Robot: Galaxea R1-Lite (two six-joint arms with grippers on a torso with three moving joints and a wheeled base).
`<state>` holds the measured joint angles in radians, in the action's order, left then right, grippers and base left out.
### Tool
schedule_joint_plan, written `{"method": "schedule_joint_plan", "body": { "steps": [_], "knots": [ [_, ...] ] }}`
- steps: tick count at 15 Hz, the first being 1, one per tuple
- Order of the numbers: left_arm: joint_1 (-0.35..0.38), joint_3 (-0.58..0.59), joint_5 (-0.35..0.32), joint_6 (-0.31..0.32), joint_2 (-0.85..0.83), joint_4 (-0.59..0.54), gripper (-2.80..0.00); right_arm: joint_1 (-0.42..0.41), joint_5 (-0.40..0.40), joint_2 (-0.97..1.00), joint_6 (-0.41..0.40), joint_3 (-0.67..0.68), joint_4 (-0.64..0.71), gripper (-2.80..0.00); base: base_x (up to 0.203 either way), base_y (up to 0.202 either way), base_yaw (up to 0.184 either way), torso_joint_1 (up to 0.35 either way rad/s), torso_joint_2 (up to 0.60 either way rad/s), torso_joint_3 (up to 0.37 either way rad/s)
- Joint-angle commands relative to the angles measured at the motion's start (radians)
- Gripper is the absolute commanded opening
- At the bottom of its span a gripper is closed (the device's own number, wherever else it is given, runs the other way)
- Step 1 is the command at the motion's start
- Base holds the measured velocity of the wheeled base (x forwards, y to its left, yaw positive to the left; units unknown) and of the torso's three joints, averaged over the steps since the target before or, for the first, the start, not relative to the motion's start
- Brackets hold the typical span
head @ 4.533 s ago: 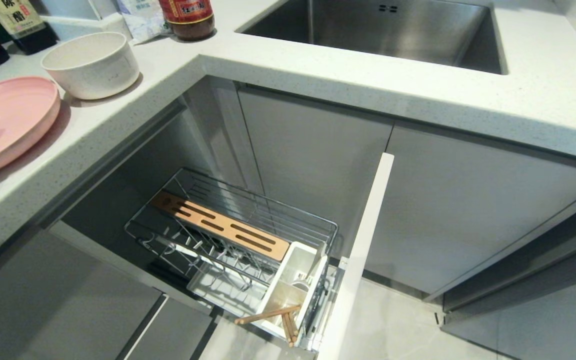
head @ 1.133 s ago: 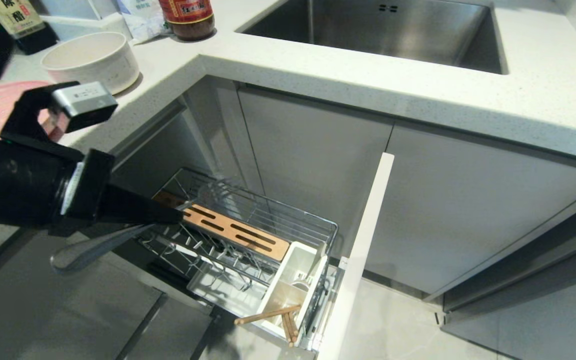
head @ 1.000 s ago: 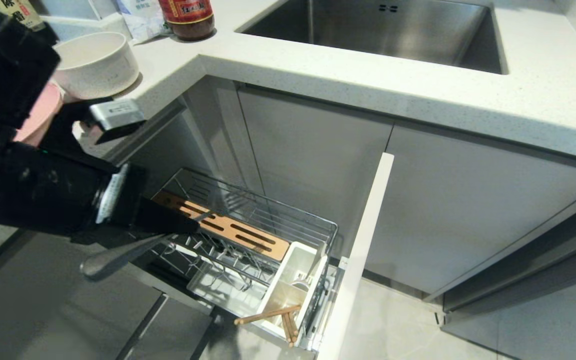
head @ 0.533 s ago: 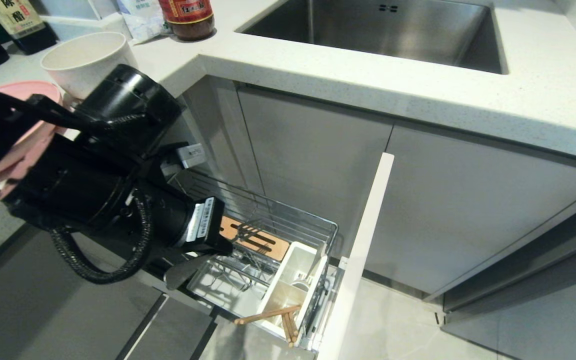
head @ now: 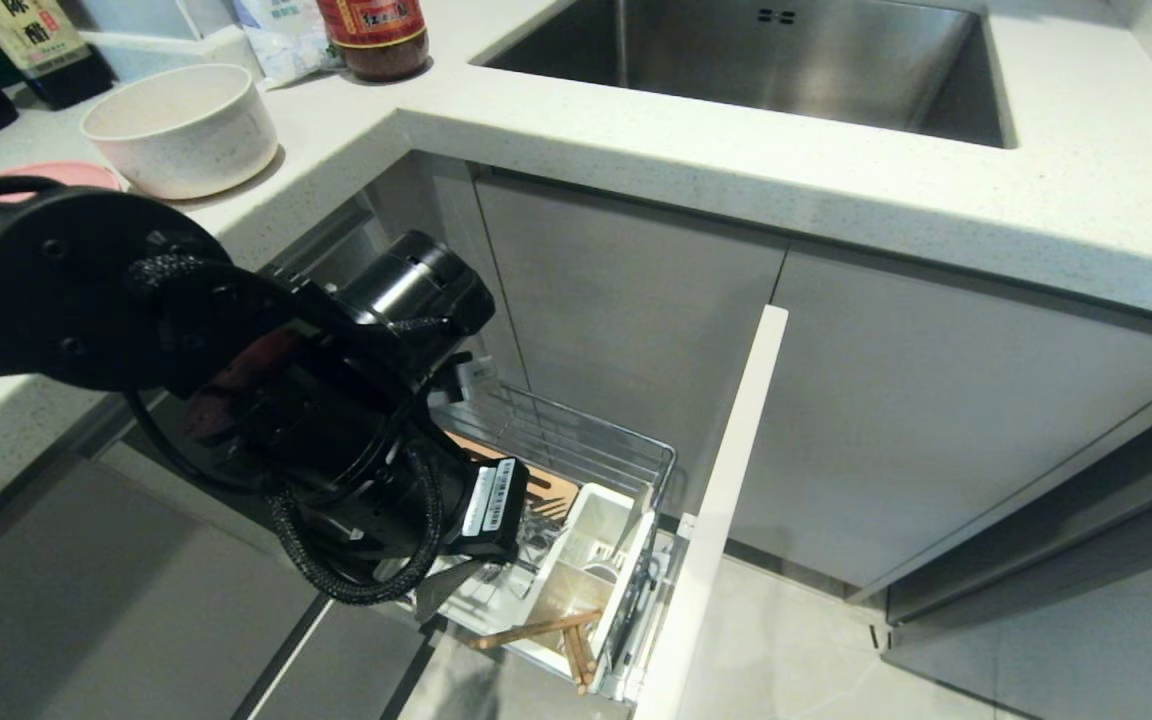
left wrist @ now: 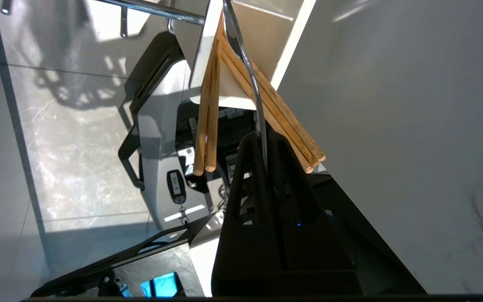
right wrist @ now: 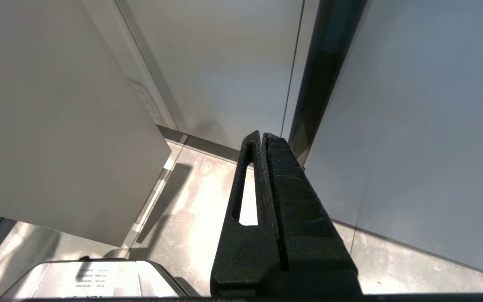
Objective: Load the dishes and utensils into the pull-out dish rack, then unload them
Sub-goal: Pick up the fork and place it in the cupboard
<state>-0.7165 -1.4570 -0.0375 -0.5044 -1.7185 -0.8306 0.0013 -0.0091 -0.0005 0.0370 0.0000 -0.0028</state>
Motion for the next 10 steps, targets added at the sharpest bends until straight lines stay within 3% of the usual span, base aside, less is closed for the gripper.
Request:
{"method": "schedule_joint_plan", "body": {
  "steps": [1,10],
  "knots": [
    [-0.007,-0.002,-0.001,-0.004,-0.031,-0.005,-2.8,0.0,0.0,0.0,0.001,0.0,0.0,-2.8,0.0,0.0,0.0,0.0,0.0,0.0],
    [-0.018,-0.036,-0.011,-0.005,-0.125,-0.002,-2.8,0.0,0.0,0.0,0.0,0.0,0.0,-2.8,0.0,0.0,0.0,0.0,0.0,0.0]
  ]
}}
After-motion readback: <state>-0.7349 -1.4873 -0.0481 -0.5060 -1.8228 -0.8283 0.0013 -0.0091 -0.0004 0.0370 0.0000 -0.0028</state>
